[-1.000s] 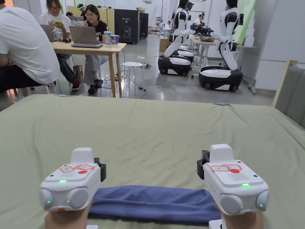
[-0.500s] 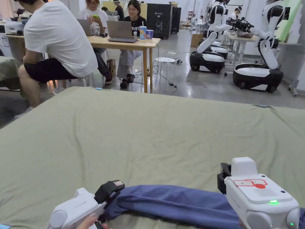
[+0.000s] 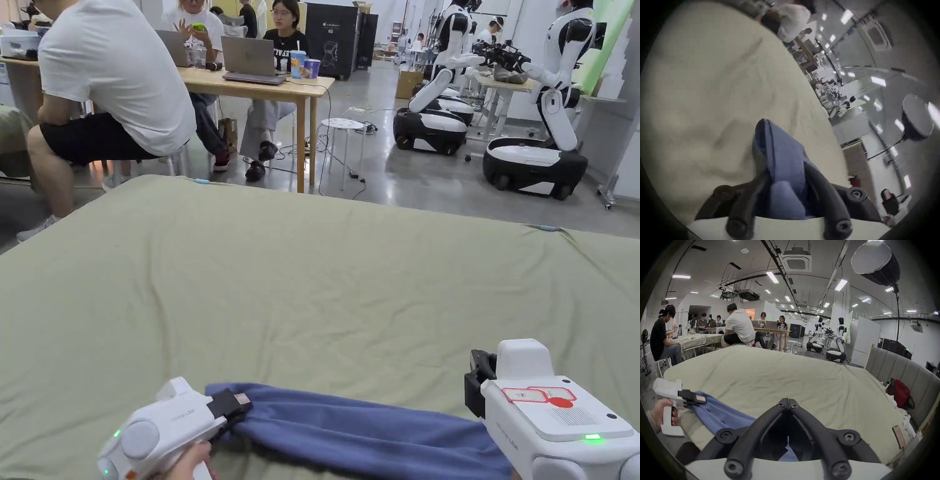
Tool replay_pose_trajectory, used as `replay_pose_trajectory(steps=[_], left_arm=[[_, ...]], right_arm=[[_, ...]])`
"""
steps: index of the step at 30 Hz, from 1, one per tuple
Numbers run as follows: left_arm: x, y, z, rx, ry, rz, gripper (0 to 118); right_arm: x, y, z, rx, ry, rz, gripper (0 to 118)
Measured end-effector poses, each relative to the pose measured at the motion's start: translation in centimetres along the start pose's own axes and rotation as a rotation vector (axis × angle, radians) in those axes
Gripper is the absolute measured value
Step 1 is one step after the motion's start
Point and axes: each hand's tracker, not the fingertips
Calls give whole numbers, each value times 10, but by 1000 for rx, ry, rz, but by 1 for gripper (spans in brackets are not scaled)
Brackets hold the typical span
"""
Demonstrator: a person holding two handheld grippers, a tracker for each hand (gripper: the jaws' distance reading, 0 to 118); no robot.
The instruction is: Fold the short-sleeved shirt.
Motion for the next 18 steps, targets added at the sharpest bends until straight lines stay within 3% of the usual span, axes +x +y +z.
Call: replay_pose_trajectory(steps=[4,8,10,14,18], left_arm=[[20,28,17,53,200,-242,8],[104,-9,20,122,332,-790,8],[144,-39,11,122,309,-955,8],[203,-112,-21,47,248,-1097,8],[213,-174,-64,-86,278,-1188,8]], right_arm=[[4,-2,2,3,2,-5,0],[9,-6,3,1,2,-2,0],[14,-8,5,2,-1,-3,0],[31,-16,15,1,-14,-20,0],[53,-27,19,-7,-38,-24,0]])
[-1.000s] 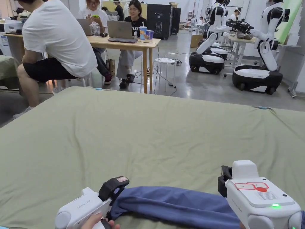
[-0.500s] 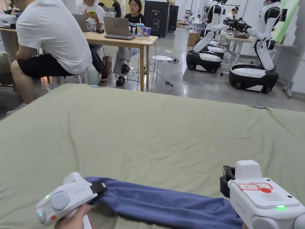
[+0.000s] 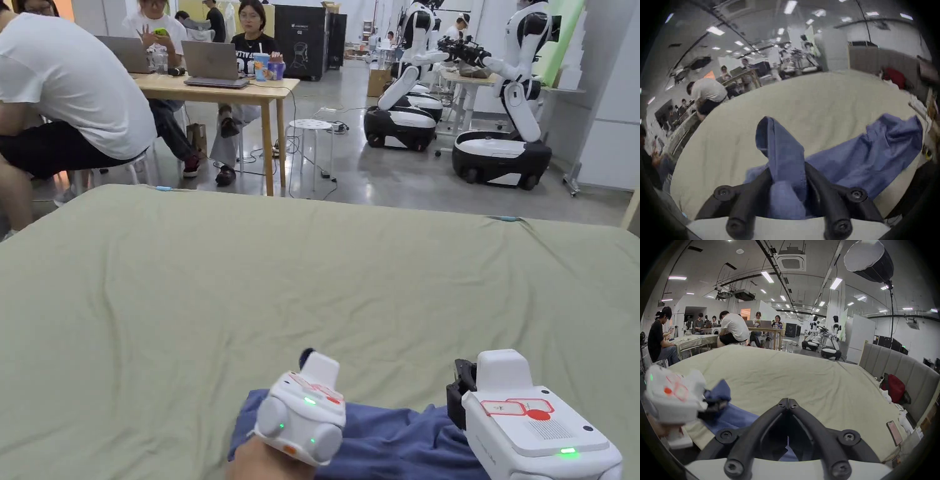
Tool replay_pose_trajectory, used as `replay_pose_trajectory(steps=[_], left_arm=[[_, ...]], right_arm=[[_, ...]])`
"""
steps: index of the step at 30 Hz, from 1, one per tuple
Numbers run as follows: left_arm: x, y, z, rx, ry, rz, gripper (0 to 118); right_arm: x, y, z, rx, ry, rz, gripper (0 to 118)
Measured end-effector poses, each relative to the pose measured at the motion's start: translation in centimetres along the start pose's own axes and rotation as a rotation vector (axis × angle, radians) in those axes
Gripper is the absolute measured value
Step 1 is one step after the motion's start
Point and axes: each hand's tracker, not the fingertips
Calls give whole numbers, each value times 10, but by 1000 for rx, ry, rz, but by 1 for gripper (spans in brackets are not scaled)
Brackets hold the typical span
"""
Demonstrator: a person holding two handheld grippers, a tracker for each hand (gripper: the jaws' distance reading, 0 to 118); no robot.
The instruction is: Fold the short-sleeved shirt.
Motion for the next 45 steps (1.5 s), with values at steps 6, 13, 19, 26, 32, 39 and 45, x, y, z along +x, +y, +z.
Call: replay_pose_trajectory(steps=[6,13,19,26,32,39,45], left_arm=[[9,-9,-10,-3,13,1,65],[-84,7,58,134,-251,453,99],[-101,-19,25,13,-232,540,29],[-36,-17,-12,-81,-383,515,0],[20,-12,-26,-154,-435,449,0],[3,-9,21,-39,-380,448,0],[-100,-42,83,88,-226,521,0]], right_arm=[[25,-9,6,-19,-21,5,0],[26,-9,8,-46,36,-5,0],[17,-13,3,-46,49,-3,0],[23,-18,3,-65,40,-33,0],[35,-23,9,-77,25,-53,0],[38,-25,14,-84,17,-38,0],[26,-24,7,-87,40,-19,0]])
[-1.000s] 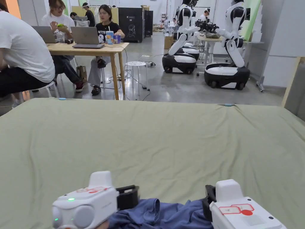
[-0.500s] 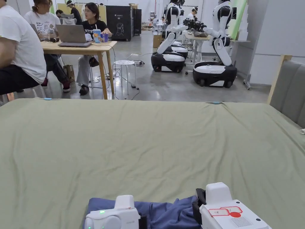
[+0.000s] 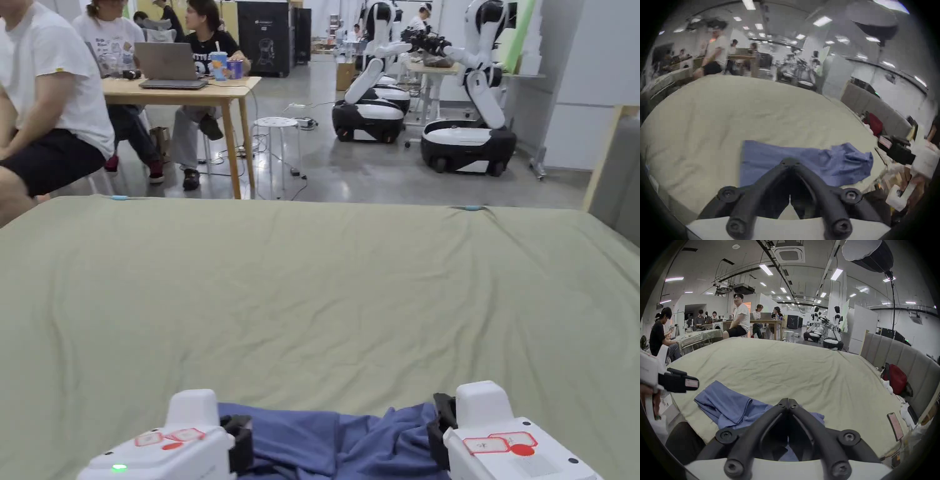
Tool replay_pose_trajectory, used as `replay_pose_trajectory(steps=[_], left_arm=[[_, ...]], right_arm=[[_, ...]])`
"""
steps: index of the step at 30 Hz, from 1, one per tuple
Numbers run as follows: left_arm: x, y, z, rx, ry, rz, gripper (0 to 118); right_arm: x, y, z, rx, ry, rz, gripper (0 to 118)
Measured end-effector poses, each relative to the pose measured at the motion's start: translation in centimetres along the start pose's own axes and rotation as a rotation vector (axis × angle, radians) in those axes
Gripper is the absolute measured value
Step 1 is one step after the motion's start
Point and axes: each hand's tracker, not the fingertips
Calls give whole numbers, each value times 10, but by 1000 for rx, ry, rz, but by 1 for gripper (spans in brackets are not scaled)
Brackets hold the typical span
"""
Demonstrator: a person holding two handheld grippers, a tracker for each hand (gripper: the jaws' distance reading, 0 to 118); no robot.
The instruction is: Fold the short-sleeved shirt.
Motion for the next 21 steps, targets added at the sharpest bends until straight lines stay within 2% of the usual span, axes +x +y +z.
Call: replay_pose_trajectory(steps=[3,4,5,6,7,8,10,13,15,16,17,18,19,20,21], left_arm=[[-54,-10,3,-30,12,116,2],[-66,-14,4,-26,-16,174,20],[-77,-19,3,-31,-56,227,67],[-85,-22,0,-36,-92,277,103],[-91,-27,-7,-38,-119,328,118],[-97,-32,-8,20,-170,378,112],[-105,-36,-31,-37,-214,511,115],[-109,-54,-76,-116,-392,690,113],[-102,-61,-99,-68,-487,758,105],[-98,-61,-107,-42,-521,765,96],[-93,-59,-113,-56,-485,762,67],[-90,-57,-115,-57,-433,768,24],[-84,-55,-117,-85,-347,757,14],[-80,-55,-120,-107,-249,725,14],[-79,-55,-120,-107,-243,686,14]], right_arm=[[-16,3,-7,-1,31,7,0],[-21,4,-9,-1,43,7,0],[-25,4,-10,0,47,7,0],[-29,5,-11,0,50,8,0],[-31,5,-11,-2,55,8,0],[-34,6,-11,-4,57,6,0],[-37,6,-11,-6,56,8,0],[-35,6,-10,-9,45,4,0],[-30,7,-8,-7,29,-2,0],[-27,7,-6,-6,20,-5,0],[-24,7,-5,-6,11,-6,0],[-21,8,-4,-6,3,-7,0],[-19,8,-3,-7,-7,-7,0],[-17,9,-1,-9,-12,-6,0],[-15,9,-1,-11,-16,-5,0]])
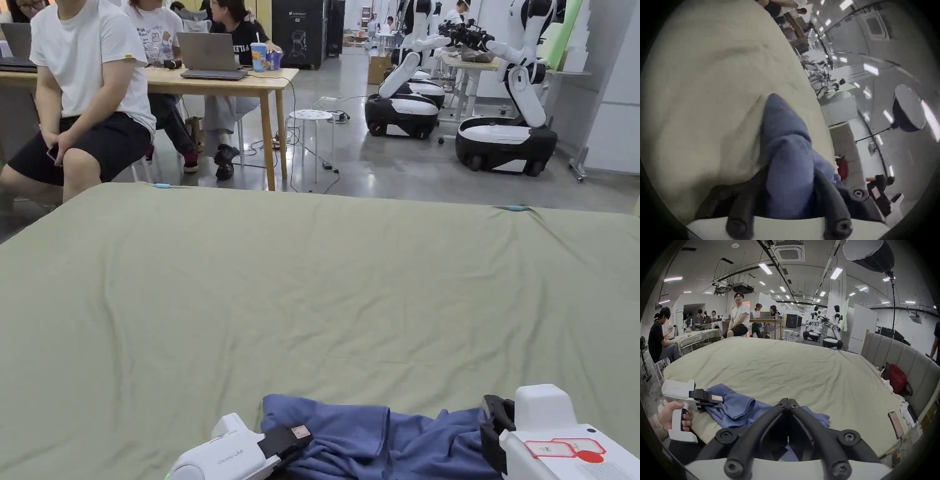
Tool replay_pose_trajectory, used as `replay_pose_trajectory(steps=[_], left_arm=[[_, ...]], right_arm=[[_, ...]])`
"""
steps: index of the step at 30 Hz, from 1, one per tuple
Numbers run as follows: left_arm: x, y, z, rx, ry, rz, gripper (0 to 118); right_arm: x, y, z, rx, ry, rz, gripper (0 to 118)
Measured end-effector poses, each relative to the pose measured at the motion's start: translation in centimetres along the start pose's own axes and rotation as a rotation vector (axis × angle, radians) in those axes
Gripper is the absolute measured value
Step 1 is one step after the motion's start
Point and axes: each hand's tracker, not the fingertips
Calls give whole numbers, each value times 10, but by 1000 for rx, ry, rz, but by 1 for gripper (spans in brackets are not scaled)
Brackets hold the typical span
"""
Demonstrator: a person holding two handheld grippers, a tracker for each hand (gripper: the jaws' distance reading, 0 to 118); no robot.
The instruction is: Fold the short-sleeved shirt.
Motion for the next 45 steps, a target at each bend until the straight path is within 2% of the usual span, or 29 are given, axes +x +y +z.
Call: replay_pose_trajectory(steps=[1,6,11,14,17,20,22,25,27,28,30,31,32,33,34,38,40,42,45], left_arm=[[2,0,5,15,-58,-21,13],[12,31,50,103,70,-229,13],[3,76,104,169,328,-494,13],[26,70,105,160,402,-658,13],[80,35,89,191,436,-861,13],[137,-21,52,162,488,-1218,13],[163,-60,25,139,484,-1378,12],[178,-119,-20,59,476,-1557,12],[171,-152,-50,-8,570,-1709,12],[163,-161,-61,-30,605,-1738,12],[147,-162,-70,-43,614,-1733,13],[144,-162,-69,-38,611,-1742,17],[145,-162,-65,-21,602,-1761,31],[149,-159,-59,-9,583,-1751,31],[153,-151,-50,-14,522,-1685,35],[190,-104,7,-6,227,-1285,73],[190,-73,24,-48,118,-1034,95],[185,-52,34,-40,37,-881,97],[163,-34,23,-31,58,-684,95]], right_arm=[[1,0,0,-3,-5,3,0],[0,3,-4,-11,-13,12,0],[-11,3,-11,-10,8,23,0],[-16,0,-14,-15,25,19,0],[-13,-3,-12,-18,26,26,0],[-3,-6,-6,-14,13,22,0],[6,-8,-2,-10,0,16,0],[16,-14,4,-11,-33,1,0],[23,-19,7,-10,-35,-7,0],[26,-20,9,-9,-33,-22,0],[29,-21,12,-4,-35,-28,0],[30,-21,13,1,-36,-27,0],[31,-21,13,4,-35,-25,0],[32,-21,13,5,-33,-22,0],[32,-22,12,4,-32,-22,0],[29,-22,8,7,-21,-34,0],[24,-23,6,6,-13,-38,0],[20,-24,4,3,-6,-38,0],[15,-25,1,-6,7,-42,0]])
